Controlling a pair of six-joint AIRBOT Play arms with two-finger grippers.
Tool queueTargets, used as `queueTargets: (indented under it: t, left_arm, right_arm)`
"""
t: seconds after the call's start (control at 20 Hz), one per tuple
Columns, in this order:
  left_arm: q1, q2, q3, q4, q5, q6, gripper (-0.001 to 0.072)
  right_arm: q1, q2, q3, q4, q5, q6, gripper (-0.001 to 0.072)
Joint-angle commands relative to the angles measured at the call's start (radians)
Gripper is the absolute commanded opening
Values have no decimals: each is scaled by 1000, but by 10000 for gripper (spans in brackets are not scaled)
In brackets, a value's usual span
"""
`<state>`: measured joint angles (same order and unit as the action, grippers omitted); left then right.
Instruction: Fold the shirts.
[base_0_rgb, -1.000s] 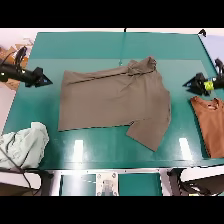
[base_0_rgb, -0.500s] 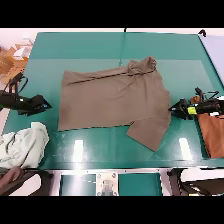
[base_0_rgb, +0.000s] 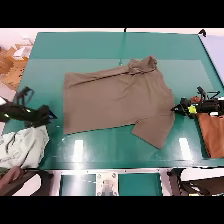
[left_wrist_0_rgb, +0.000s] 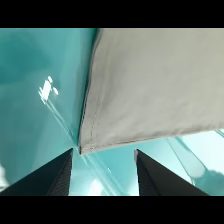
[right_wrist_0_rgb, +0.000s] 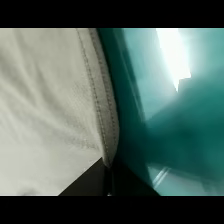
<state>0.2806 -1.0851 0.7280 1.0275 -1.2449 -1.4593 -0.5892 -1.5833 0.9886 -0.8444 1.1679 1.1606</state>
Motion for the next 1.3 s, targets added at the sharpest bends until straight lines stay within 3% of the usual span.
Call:
queueTargets:
  t: [0.0, 0.5, 0.65, 0.8, 1.0, 1.25]
  left_arm:
    - [-75, 2, -176, -41, 188, -20, 445]
    - [-196, -26, -336, -227, 488, -24, 438]
    - [-200, -31, -326, -324, 500, 75, 25]
    - [-200, -28, -259, -314, 429, 108, 23]
    - [-200, 62, 33, -294, 263, 117, 23]
    - [-200, 214, 739, -285, 214, 142, 24]
  right_arm:
    - [-18, 5, 3, 16, 21, 6, 20]
    - [17, 5, 3, 26, 18, -13, 20]
    - [17, 5, 3, 26, 18, -13, 20]
    - [17, 17, 6, 85, 38, -13, 18]
    - [15, 178, 132, 219, 140, -13, 18]
    - [-38, 540, 491, 494, 126, 25, 18]
